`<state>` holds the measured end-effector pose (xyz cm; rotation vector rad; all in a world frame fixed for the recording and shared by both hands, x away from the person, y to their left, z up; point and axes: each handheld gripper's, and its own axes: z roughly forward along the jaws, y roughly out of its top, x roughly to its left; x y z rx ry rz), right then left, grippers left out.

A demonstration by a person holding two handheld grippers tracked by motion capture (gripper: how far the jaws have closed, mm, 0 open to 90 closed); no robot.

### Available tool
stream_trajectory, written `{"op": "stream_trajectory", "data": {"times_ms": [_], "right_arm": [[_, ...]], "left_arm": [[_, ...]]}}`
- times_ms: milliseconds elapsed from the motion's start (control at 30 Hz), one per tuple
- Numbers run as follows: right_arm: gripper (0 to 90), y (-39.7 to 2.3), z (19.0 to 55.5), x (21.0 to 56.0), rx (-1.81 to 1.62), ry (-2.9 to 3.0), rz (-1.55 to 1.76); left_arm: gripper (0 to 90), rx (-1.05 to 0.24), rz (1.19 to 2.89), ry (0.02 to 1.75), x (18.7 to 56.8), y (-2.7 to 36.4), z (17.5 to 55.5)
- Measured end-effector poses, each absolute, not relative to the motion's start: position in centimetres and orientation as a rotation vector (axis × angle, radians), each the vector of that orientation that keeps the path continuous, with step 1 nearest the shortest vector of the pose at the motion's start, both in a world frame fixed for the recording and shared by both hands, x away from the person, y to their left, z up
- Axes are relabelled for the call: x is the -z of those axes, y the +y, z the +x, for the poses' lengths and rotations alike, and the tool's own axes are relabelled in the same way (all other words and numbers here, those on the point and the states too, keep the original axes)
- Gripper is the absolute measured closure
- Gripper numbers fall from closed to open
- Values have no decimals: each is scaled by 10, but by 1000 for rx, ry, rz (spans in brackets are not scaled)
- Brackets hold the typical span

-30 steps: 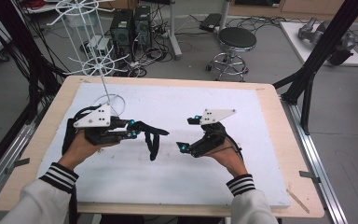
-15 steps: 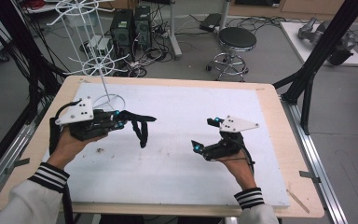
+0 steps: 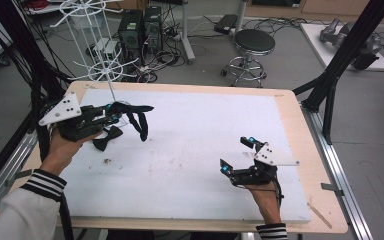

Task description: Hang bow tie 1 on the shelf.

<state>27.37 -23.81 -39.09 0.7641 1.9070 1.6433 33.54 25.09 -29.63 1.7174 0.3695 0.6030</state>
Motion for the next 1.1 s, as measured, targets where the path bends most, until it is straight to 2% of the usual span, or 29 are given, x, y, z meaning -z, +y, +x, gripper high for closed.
{"op": "stream_trajectory", "data": {"times_ms": [667,1100], "right_arm": [[8,-259,261,411,-1626,1771,845],[8,-259,263,414,-1582,1788,851]], "left_arm": [[836,-754,1613,509,286,280,351],[836,-843,1542,584,288,283,358]]}}
